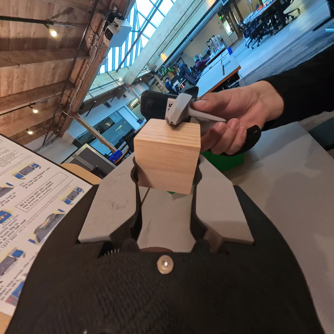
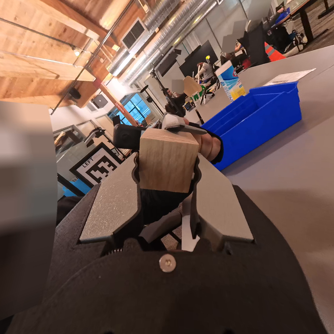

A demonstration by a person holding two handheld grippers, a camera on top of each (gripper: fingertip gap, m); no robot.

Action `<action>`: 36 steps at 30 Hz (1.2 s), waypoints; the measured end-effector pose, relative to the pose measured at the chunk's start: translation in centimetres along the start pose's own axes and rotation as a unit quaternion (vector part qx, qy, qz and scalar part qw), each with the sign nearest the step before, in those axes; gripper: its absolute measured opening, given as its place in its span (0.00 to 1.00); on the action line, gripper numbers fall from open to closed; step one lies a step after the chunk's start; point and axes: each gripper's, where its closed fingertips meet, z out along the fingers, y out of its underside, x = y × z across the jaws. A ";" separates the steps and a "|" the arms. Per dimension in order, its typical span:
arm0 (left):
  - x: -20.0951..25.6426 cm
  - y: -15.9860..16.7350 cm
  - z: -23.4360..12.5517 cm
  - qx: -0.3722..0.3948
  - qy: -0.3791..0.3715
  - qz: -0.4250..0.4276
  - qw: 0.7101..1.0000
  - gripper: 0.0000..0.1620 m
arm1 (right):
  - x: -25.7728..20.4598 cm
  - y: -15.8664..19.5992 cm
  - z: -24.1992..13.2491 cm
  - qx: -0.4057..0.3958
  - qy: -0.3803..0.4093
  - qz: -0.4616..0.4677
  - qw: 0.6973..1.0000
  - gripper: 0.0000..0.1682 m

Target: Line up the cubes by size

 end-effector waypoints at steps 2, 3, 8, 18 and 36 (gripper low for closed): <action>-0.2 0.5 0.3 0.004 -0.018 -0.019 1.000 0.40 | 0.5 0.1 -0.8 -0.005 0.008 0.005 1.000 0.35; -0.4 0.8 0.2 0.007 -0.024 -0.031 0.999 0.42 | 0.7 0.0 -1.4 -0.007 0.017 0.008 1.000 0.34; -1.7 3.3 -1.0 0.035 -0.068 -0.115 0.990 0.43 | 0.5 -3.2 -8.5 0.000 0.115 -0.043 0.992 0.34; 0.3 12.4 0.7 -0.141 -0.045 -0.239 0.960 0.42 | 7.7 -3.8 -31.0 -0.219 0.557 -0.089 0.796 0.35; 3.6 15.5 1.1 -0.211 0.014 -0.235 0.949 0.41 | 13.4 4.8 -36.6 -0.627 0.434 -0.142 0.631 0.35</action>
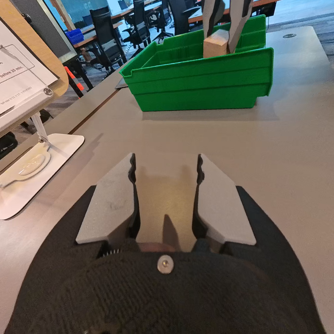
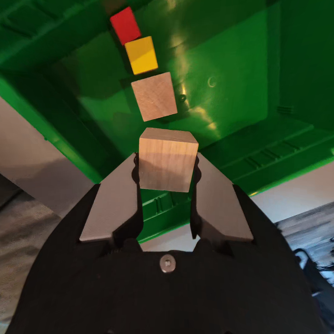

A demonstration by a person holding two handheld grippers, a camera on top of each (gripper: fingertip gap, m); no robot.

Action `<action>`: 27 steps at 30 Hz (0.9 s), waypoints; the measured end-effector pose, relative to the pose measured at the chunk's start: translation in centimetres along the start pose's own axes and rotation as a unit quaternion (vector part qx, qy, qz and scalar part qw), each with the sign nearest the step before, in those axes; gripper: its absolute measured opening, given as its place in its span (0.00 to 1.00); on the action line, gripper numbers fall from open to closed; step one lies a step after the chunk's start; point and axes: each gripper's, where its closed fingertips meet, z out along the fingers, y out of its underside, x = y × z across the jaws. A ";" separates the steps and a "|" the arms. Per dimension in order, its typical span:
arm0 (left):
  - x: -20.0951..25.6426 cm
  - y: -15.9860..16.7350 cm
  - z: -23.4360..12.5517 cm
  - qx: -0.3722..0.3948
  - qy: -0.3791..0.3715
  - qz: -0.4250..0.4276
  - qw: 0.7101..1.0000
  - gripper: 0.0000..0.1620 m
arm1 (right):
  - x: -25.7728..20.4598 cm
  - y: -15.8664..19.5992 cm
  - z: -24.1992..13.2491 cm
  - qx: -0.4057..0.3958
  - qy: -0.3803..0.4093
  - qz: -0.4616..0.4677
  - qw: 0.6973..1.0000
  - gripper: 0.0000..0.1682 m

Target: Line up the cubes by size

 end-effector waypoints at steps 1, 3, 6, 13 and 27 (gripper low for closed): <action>0.1 0.1 0.0 -0.002 0.003 0.003 1.000 0.41 | 0.1 -0.1 0.3 0.001 0.004 -0.030 1.000 0.35; 0.3 0.2 0.2 -0.003 0.011 0.002 1.000 0.41 | 0.0 -0.4 0.6 0.019 0.007 -0.101 0.995 0.35; 0.6 0.4 0.5 -0.006 0.025 -0.018 0.999 0.41 | 0.0 -1.0 1.1 0.041 -0.006 -0.132 0.990 0.35; 0.8 1.3 0.8 -0.024 0.034 -0.017 0.999 0.41 | 0.0 0.1 3.4 -0.010 -0.011 -0.166 0.986 0.35; 1.5 2.1 0.9 -0.046 0.064 -0.065 0.995 0.46 | 1.1 -5.9 -9.0 0.247 0.143 -0.058 0.957 0.33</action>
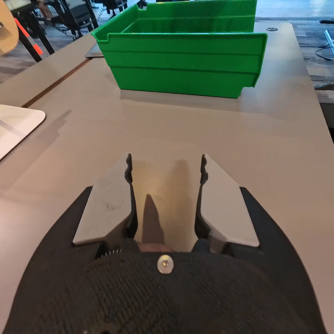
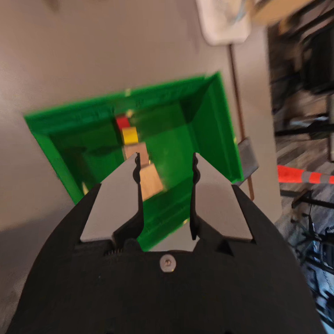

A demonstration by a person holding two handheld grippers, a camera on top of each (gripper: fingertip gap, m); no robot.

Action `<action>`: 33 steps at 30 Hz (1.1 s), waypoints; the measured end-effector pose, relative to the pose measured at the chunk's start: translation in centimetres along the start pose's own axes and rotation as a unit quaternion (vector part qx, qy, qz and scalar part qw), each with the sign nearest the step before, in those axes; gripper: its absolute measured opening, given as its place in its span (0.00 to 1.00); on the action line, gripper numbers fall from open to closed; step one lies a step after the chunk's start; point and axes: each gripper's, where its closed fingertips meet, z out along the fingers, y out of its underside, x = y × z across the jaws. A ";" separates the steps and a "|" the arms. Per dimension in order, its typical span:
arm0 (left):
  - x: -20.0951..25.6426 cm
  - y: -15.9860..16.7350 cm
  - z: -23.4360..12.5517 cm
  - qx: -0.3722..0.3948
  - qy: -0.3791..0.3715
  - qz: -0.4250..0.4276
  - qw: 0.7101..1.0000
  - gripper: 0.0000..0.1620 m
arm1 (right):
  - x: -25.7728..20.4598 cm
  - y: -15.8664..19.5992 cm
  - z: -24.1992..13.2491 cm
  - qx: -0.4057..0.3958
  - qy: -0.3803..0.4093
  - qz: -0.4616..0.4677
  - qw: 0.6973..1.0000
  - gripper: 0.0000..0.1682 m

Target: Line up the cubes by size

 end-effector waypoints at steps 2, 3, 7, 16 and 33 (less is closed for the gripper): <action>-0.2 0.1 0.2 -0.005 -0.008 -0.004 1.000 0.50 | 0.0 -3.9 -1.7 0.078 0.047 0.029 0.995 0.34; -0.5 0.1 0.3 -0.006 -0.019 -0.005 1.000 0.52 | -0.3 -5.9 -2.5 0.116 0.064 0.044 0.990 0.38; -1.6 -0.3 0.4 0.007 -0.061 -0.010 0.998 0.56 | -3.0 -13.2 -5.4 0.274 0.077 0.134 0.949 0.46; -2.7 -1.9 -0.9 0.052 -0.135 -0.038 0.989 0.60 | -10.7 -22.0 0.0 0.434 0.046 0.270 0.859 0.64; 2.4 2.7 -27.7 0.000 -0.501 -0.053 0.864 0.56 | -11.2 -7.2 -1.6 0.233 0.196 0.309 0.901 0.66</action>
